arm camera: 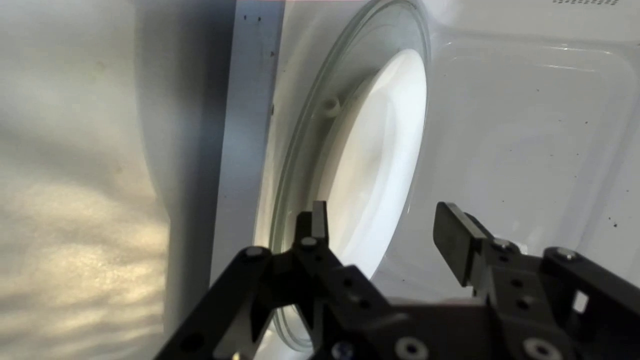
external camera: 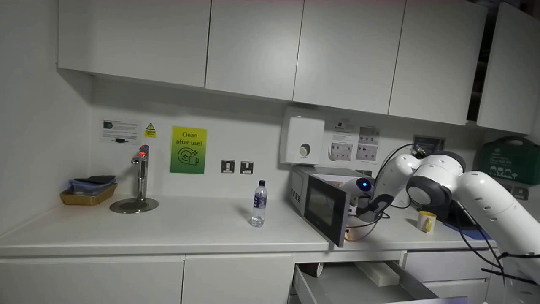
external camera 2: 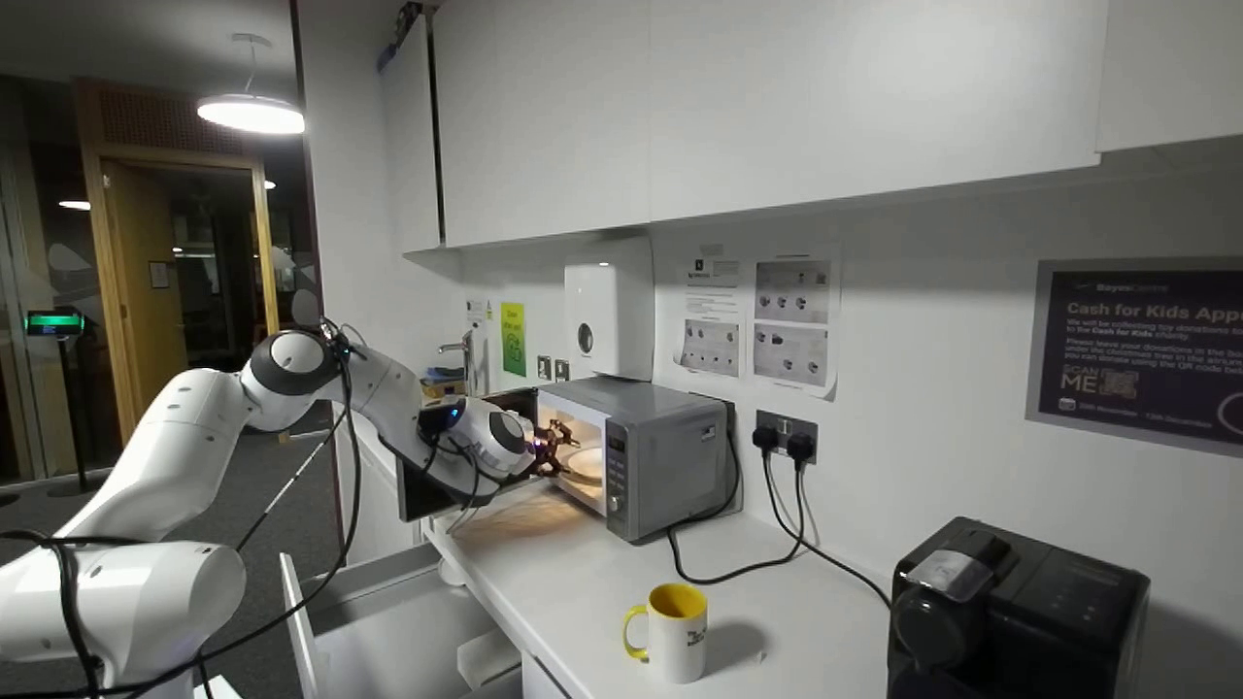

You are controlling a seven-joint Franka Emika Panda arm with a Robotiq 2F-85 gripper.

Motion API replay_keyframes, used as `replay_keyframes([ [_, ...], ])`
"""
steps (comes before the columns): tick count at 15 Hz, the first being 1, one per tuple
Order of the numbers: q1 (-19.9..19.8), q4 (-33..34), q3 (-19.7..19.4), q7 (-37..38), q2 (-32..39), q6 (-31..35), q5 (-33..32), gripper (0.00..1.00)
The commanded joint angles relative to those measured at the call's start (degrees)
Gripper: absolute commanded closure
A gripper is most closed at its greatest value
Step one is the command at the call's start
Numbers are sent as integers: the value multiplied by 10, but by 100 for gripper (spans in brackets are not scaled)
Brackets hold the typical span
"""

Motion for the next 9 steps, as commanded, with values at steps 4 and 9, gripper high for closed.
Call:
replay_keyframes([
  [4, -27, -54, 93, -264, -49, 1, 276, 38],
  [9, -20, -53, 74, -208, -43, 3, 234, 37],
])
